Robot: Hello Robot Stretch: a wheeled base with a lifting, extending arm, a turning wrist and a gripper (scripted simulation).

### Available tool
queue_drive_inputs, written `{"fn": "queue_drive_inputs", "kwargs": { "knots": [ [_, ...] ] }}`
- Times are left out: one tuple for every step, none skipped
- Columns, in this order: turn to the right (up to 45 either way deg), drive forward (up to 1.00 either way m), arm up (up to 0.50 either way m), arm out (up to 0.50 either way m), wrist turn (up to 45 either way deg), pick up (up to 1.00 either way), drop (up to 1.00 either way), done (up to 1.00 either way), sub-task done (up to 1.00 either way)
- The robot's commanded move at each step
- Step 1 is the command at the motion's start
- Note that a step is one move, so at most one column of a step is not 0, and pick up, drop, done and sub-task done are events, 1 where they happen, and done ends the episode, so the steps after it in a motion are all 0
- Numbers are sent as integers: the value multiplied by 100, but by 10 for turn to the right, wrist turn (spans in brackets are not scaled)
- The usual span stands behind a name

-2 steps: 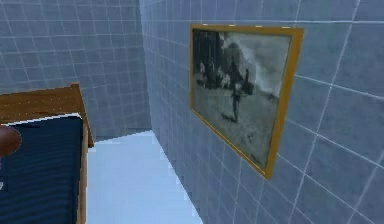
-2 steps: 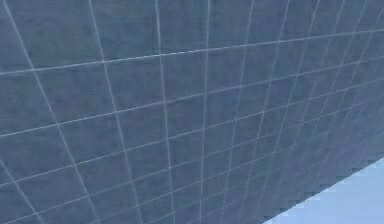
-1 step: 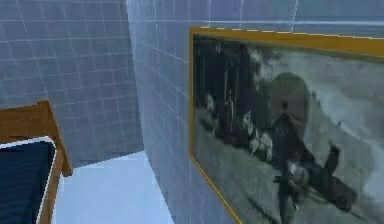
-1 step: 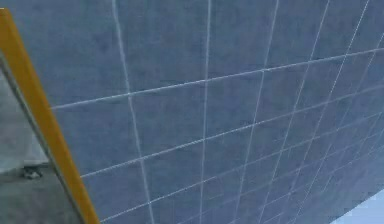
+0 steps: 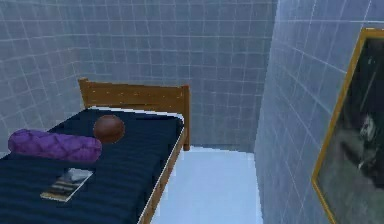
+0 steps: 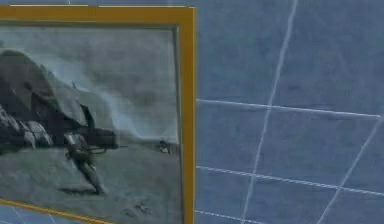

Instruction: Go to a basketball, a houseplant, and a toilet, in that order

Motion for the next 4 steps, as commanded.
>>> {"fn": "queue_drive_inputs", "kwargs": {
  "knots": [
    [0,75,0,0,0,0,0,0,0],
    [-420,0,0,0,0,0,0,0,0],
    [0,0,0,0,0,0,0,0,100],
    [-450,0,0,0,0,0,0,0,0]
  ]
}}
